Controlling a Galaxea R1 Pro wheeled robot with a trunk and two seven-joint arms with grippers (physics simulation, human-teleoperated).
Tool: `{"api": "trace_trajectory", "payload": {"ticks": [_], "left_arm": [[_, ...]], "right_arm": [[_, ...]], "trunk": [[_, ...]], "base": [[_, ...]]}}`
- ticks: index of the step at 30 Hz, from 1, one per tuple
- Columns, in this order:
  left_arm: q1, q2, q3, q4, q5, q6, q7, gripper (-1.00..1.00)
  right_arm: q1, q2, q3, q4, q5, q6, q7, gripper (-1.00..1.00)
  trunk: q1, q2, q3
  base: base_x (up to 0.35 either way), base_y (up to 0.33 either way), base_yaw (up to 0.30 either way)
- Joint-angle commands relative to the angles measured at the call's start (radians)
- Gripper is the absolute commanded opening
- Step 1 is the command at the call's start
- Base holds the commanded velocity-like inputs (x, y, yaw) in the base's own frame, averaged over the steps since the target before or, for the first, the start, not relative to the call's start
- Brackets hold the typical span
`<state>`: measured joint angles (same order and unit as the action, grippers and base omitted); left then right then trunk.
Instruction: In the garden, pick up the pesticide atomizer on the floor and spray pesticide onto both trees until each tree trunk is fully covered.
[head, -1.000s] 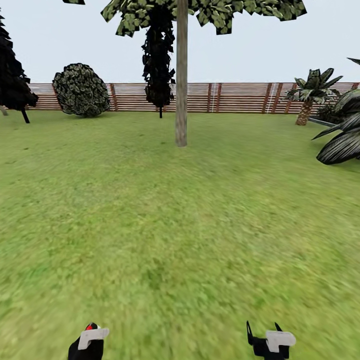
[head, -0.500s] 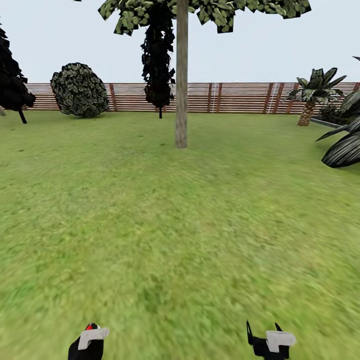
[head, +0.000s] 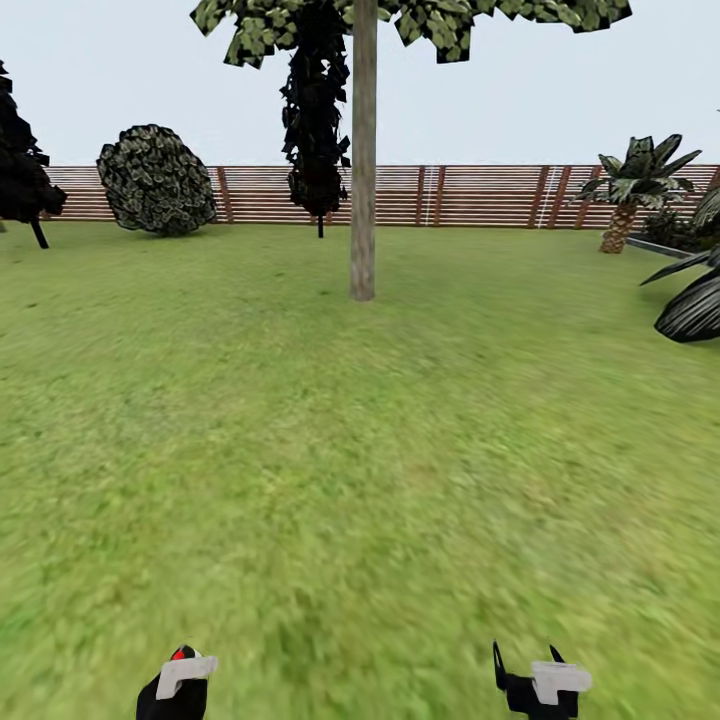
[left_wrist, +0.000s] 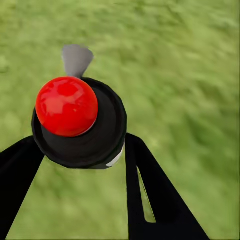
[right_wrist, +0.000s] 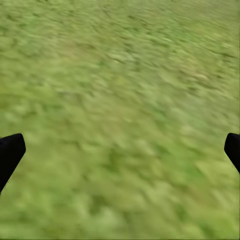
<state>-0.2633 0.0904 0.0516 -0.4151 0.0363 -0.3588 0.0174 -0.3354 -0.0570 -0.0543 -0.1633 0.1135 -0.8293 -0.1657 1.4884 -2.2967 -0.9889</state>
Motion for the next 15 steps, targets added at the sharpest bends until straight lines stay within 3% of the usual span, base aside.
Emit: {"api": "trace_trajectory", "payload": {"ticks": [1, 15], "left_arm": [[-0.001, 0.000, -0.001, 0.001, 0.004, -0.003, 0.002, -1.00], [-0.001, 0.000, -0.001, 0.001, 0.004, -0.003, 0.001, -1.00]], "right_arm": [[-0.001, 0.000, -0.005, 0.001, 0.011, -0.002, -0.005, 1.00], [-0.001, 0.000, -0.005, 0.001, 0.011, -0.002, -0.005, 1.00]], "trunk": [[0.000, 0.000, -0.001], [0.000, 0.000, -0.001]], "base": [[0.339, 0.000, 0.000], [0.339, 0.000, 0.000]]}}
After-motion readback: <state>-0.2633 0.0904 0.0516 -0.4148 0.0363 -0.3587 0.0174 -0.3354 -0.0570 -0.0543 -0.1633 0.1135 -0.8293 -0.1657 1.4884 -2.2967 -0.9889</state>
